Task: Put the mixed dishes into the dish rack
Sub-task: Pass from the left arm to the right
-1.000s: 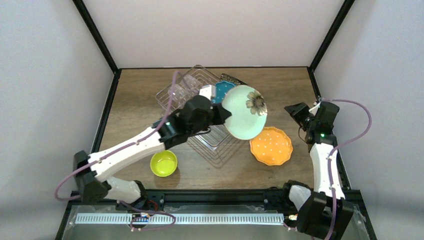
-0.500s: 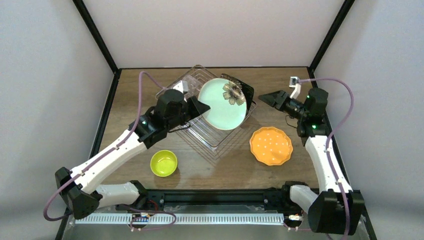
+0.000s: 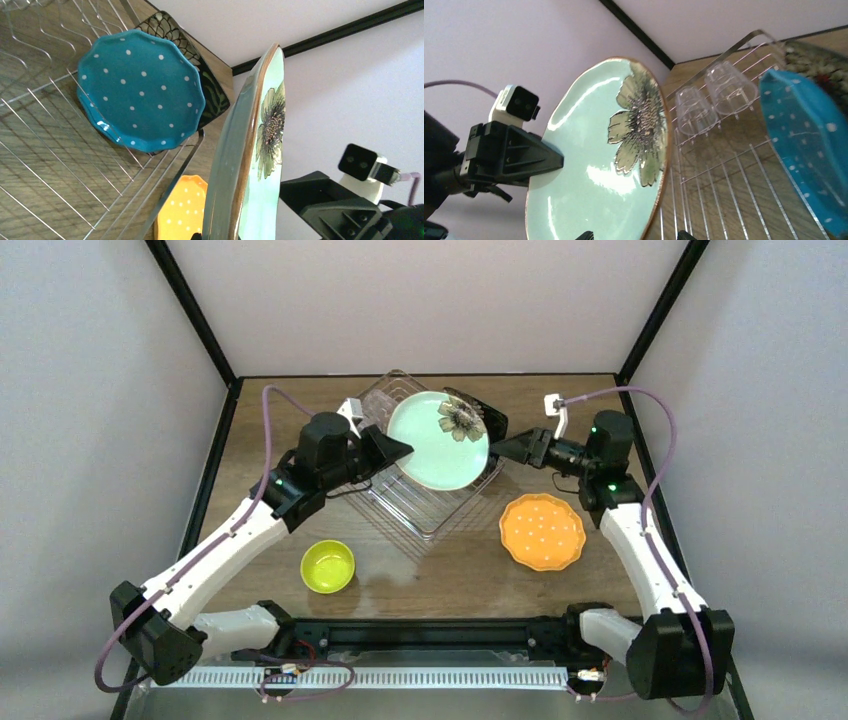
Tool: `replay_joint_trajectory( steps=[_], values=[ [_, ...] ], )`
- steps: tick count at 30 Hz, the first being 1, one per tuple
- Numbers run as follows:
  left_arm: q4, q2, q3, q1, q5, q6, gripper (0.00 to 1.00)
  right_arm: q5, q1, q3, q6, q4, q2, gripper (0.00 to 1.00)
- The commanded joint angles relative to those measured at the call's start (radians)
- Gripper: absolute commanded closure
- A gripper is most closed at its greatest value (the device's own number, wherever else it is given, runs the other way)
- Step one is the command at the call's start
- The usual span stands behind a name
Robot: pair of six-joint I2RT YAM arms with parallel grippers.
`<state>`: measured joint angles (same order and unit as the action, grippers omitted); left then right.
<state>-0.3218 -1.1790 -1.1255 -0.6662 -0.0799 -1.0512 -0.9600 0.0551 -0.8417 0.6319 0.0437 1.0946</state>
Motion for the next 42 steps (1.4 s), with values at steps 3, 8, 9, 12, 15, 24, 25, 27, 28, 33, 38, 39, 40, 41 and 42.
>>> replay_joint_trajectory(
  steps=[3, 8, 9, 12, 15, 24, 25, 27, 28, 33, 38, 39, 40, 41, 42],
  values=[
    [0.197, 0.027, -0.001, 0.007, -0.093, -0.055, 0.97, -0.017, 0.079, -0.019, -0.030, 0.009, 0.044, 0.06],
    [0.218, 0.024, 0.002, 0.008, -0.117, -0.062, 0.97, -0.016, 0.101, -0.023, -0.019, 0.036, 0.067, 0.06],
    [0.223, 0.023, 0.003, 0.008, -0.128, -0.062, 0.97, -0.016, 0.106, -0.023, -0.015, 0.044, 0.071, 0.06],
    [0.230, 0.011, 0.002, 0.008, -0.168, -0.061, 0.97, -0.012, 0.130, -0.027, 0.005, 0.071, 0.088, 0.06],
    [0.235, 0.006, 0.009, 0.008, -0.195, -0.060, 0.97, 0.000, 0.168, -0.046, 0.012, 0.083, 0.108, 0.07],
    [0.265, 0.010, 0.060, 0.008, -0.228, -0.069, 0.97, 0.019, 0.252, -0.082, 0.053, 0.143, 0.157, 0.32],
    [0.270, 0.010, 0.063, 0.008, -0.232, -0.068, 0.97, 0.018, 0.253, -0.083, 0.055, 0.145, 0.159, 0.41],
    [0.277, 0.009, 0.073, 0.008, -0.241, -0.068, 0.97, 0.017, 0.255, -0.083, 0.058, 0.145, 0.160, 0.60],
    [0.275, 0.009, 0.076, 0.008, -0.240, -0.069, 0.97, 0.015, 0.254, -0.083, 0.057, 0.144, 0.159, 0.70],
    [0.276, 0.003, 0.105, 0.018, -0.240, -0.076, 0.97, 0.000, 0.254, -0.082, 0.053, 0.139, 0.158, 0.99],
    [0.253, 0.019, 0.121, 0.041, -0.204, -0.072, 0.66, -0.011, 0.254, -0.088, 0.060, 0.148, 0.154, 0.99],
    [0.252, 0.023, 0.123, 0.049, -0.198, -0.071, 0.60, -0.012, 0.254, -0.093, 0.058, 0.145, 0.154, 0.99],
    [0.250, 0.027, 0.125, 0.056, -0.192, -0.071, 0.52, -0.011, 0.255, -0.100, 0.057, 0.141, 0.154, 0.99],
    [0.243, 0.028, 0.127, 0.064, -0.184, -0.070, 0.43, -0.011, 0.255, -0.107, 0.052, 0.135, 0.155, 0.99],
    [0.232, 0.030, 0.127, 0.076, -0.175, -0.068, 0.38, -0.011, 0.253, -0.118, 0.047, 0.130, 0.155, 0.99]
  ],
)
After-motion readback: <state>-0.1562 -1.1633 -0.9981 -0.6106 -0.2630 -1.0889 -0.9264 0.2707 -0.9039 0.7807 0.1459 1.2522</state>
